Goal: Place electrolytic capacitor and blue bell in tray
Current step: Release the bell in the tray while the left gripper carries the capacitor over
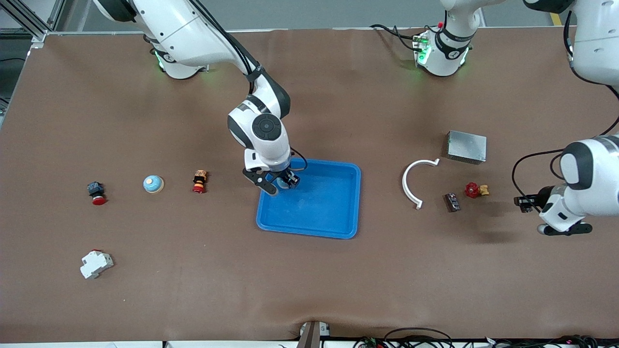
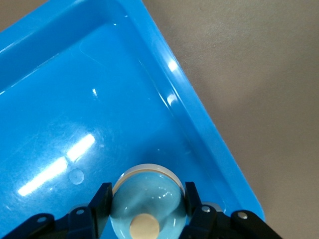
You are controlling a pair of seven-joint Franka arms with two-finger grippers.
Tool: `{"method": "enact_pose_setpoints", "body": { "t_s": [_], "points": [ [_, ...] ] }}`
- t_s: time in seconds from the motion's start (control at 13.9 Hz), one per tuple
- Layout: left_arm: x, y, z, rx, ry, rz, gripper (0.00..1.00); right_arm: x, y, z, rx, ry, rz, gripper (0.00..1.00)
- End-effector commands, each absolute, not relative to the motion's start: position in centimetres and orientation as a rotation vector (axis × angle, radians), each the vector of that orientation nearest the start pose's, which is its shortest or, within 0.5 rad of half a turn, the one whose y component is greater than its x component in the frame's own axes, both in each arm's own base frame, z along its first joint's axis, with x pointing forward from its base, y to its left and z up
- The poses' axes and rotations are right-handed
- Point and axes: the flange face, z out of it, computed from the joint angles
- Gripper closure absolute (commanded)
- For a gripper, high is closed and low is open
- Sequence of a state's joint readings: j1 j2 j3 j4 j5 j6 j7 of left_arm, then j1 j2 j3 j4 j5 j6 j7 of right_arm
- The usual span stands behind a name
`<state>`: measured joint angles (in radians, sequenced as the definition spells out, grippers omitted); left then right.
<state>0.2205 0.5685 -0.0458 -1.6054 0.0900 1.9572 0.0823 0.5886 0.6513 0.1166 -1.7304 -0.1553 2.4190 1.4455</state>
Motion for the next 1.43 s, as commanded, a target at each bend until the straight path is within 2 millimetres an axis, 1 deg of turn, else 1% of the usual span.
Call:
{"method": "enact_pose_setpoints", "body": {
  "t_s": [0.0,0.07,0.14,0.29,0.43,0.57,0.65,0.86,0.93,1.0,1.15,1.22,1.36],
  "points": [
    [65.9,10.7,32.8,-3.091,-0.112,0.353,1.0,52.1,44.0,21.0,-2.955,1.013,-0.12,1.0],
    [66.0,9.6,34.5,-3.094,-0.12,0.345,1.0,51.9,44.3,21.0,-2.956,1.005,-0.122,1.0],
    [65.9,8.7,36.4,-3.099,-0.149,0.334,1.0,51.6,44.5,20.5,-2.96,1.008,-0.117,1.0],
    [65.7,6.3,39.6,-3.123,-0.229,0.347,1.0,51.5,44.8,20.1,-2.965,1.014,-0.124,1.0],
    [65.5,2.8,42.3,-3.123,-0.266,0.389,1.0,51.5,44.8,19.6,-2.967,1.022,-0.12,1.0],
    [65.2,-0.9,44.1,-3.117,-0.319,0.422,1.0,51.3,44.8,19.1,-2.975,1.021,-0.12,1.0],
    [64.8,-3.0,44.9,-3.108,-0.35,0.441,1.0,51.4,44.9,19.1,-2.977,1.015,-0.128,1.0],
    [63.8,-10.1,46.1,-3.099,-0.454,0.439,1.0,51.4,44.7,18.7,-2.98,1.029,-0.132,1.0],
    [63.5,-12.3,46.7,-3.103,-0.486,0.428,1.0,51.6,44.6,18.8,-2.977,1.035,-0.134,0.64],
    [63.2,-14.6,46.9,-3.103,-0.499,0.43,1.0,51.8,44.6,19.0,-2.959,1.069,-0.14,0.01],
    [62.6,-18.8,46.4,-3.084,-0.533,0.426,1.0,52.3,44.9,19.7,-2.945,1.071,-0.161,0.0],
    [62.3,-20.7,46.5,-3.088,-0.546,0.398,1.0,52.7,45.0,20.4,-2.934,1.074,-0.168,0.0],
    [62.1,-24.1,45.9,-3.101,-0.617,0.349,1.0,53.3,45.1,21.7,-2.939,1.056,-0.178,0.0]
  ]
}}
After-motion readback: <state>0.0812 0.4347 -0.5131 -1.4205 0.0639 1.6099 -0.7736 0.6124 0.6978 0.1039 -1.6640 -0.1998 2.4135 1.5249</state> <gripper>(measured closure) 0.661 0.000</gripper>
